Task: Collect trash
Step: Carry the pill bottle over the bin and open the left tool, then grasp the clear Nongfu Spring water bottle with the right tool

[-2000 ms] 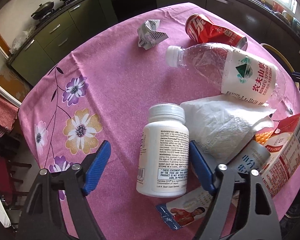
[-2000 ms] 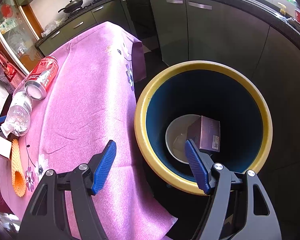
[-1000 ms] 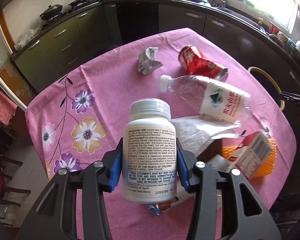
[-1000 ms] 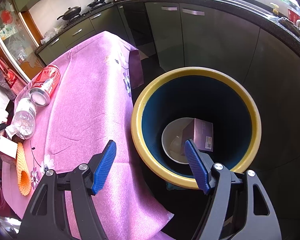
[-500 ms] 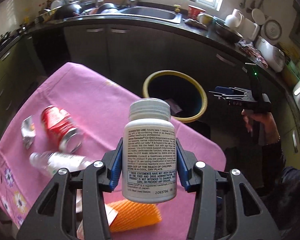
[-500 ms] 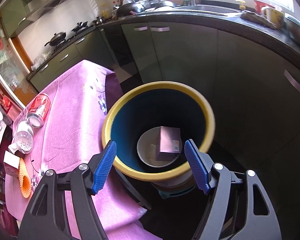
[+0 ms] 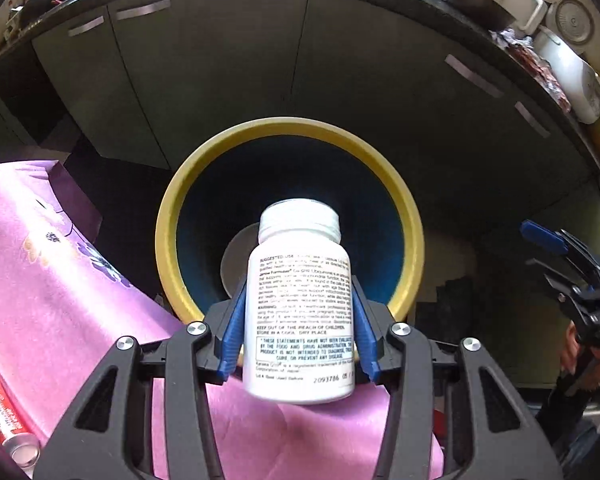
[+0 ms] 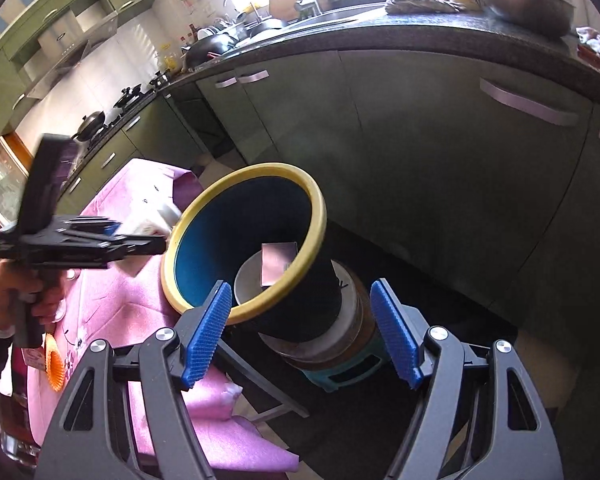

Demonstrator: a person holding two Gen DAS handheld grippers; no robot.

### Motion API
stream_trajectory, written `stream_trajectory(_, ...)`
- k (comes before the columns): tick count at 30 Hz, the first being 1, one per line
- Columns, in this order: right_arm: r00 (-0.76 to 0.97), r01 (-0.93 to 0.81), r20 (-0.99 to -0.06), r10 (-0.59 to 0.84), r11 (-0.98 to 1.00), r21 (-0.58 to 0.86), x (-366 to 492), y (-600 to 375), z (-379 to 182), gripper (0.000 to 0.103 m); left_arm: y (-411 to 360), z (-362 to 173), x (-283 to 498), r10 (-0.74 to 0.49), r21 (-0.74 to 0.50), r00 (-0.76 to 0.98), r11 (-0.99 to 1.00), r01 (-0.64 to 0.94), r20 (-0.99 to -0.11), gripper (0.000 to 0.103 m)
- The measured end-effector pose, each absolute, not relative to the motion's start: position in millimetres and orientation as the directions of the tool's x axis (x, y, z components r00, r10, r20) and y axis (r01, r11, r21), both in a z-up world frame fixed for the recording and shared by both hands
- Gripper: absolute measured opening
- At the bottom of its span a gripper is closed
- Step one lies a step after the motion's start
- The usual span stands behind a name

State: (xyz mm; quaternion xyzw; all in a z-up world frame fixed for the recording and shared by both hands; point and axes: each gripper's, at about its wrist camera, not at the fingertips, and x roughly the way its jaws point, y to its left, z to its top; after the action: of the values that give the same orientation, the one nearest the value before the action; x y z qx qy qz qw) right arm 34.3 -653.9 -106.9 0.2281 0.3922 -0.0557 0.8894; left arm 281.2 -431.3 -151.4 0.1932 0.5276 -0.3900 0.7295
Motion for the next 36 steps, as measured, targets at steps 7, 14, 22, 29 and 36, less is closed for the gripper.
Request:
stream_trajectory(7,0.685,0.255,-0.721,0.102,0.893,0.37,31,-650,-107,0.072,-423,-151,289,-0.377,-0.13,0.18,0.664,0.736,-0.909,0.061)
stream_trajectory(14,0.678,0.174,-0.715,0.171,0.908,0.381,50,-623,-107,0.072,-332,-74,239,-0.541,-0.208,0.299,0.687,0.696,-0.786,0.07)
stream_trajectory(22,0.633,-0.091,-0.695,0.342,0.924,0.372,90,-541,-93,0.072,-186,-27,157,-0.564,-0.232,0.516,0.787,0.571,-0.645,0.081)
stream_trajectory(29,0.536,-0.373,-0.673,0.51,0.858,0.353,137,-432,-62,0.072,-73,-20,98,-0.33,-0.135,0.727,0.94,0.315,-0.602,0.084)
stream_trajectory(36,0.334,-0.588,-0.755,0.565,0.75,0.302,207,-305,-21,0.071,-10,-30,69,-0.253,-0.166,0.753,0.967,0.191,-0.608,0.085)
